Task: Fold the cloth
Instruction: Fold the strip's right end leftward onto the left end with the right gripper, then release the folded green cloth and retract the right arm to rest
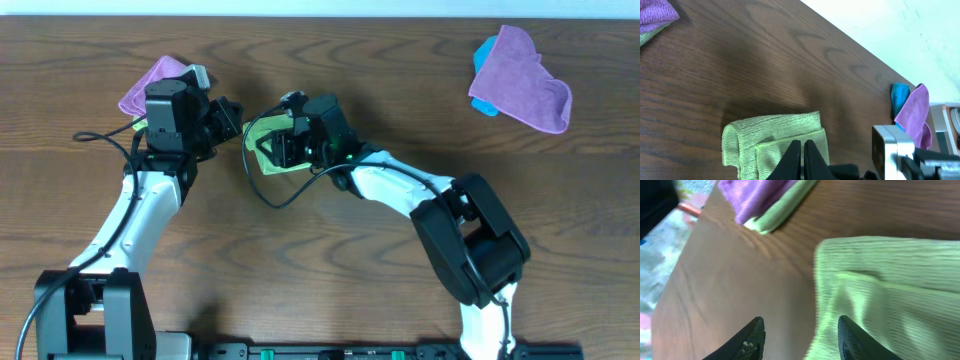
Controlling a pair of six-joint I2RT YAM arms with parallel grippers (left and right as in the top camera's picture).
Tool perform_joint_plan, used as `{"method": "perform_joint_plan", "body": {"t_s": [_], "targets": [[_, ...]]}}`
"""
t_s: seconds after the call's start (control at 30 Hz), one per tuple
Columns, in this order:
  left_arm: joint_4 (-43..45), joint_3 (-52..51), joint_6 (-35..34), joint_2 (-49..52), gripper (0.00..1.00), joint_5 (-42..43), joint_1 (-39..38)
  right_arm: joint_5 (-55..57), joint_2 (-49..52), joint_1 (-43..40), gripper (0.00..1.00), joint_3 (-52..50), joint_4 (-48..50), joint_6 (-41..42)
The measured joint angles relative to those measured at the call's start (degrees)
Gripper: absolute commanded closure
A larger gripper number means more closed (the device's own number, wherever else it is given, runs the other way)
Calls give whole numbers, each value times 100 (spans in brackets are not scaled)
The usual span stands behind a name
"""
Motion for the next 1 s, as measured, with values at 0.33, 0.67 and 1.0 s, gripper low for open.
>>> {"method": "perform_joint_plan", "body": {"t_s": [0.33,0.67,1.0], "targets": [[-61,0,22,-28,66,26,17,-164,2,-131,43,295,-70,-11],[-909,2,166,-739,4,151,372,-210,-619,-1025,1,295,-1300,-566],[-1871,15,72,-1178,4,238,385,-164,-2227,-1650,1,317,-4100,-1521]]}}
